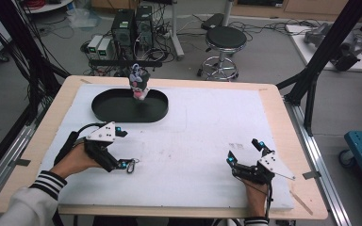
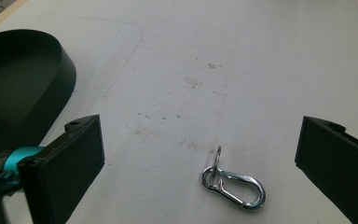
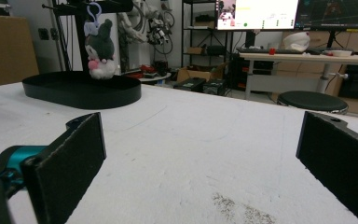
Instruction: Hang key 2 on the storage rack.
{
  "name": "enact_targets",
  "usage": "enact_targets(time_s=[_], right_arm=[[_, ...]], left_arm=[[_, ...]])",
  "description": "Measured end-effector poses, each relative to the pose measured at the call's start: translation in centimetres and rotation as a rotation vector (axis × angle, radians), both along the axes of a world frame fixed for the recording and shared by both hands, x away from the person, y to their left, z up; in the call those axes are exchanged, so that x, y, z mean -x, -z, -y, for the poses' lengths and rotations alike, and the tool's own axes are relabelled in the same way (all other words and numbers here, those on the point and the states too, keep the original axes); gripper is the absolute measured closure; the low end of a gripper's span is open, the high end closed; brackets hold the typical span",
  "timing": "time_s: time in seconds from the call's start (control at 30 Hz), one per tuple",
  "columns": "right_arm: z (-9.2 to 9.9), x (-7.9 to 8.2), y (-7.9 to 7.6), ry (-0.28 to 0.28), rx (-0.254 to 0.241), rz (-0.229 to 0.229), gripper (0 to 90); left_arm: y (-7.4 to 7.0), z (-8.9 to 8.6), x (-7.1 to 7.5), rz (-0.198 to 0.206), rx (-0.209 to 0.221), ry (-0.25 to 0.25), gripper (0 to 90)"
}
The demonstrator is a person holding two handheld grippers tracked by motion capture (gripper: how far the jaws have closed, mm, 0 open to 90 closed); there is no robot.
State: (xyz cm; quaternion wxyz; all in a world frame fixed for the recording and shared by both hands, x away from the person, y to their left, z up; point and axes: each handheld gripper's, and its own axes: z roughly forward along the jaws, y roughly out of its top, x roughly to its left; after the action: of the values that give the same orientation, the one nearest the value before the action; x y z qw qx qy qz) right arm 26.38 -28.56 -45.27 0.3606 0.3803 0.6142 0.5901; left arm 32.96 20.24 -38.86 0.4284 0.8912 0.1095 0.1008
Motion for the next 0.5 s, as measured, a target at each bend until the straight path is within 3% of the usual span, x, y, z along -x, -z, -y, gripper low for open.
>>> enact_targets(time_s=[0.2, 0.5], right_arm=[[0.0, 0.0, 0.0, -0.001, 0.001, -0.001, 0.5], [0.0, 0.0, 0.0, -0.001, -0.001, -0.003, 0.5]], left_arm=[[0.5, 0.5, -0.2, -0.021, -0.045, 0.013, 3.0], [1.0, 1.0, -0.4, -0.034, -0.114, 0.037, 18.4]])
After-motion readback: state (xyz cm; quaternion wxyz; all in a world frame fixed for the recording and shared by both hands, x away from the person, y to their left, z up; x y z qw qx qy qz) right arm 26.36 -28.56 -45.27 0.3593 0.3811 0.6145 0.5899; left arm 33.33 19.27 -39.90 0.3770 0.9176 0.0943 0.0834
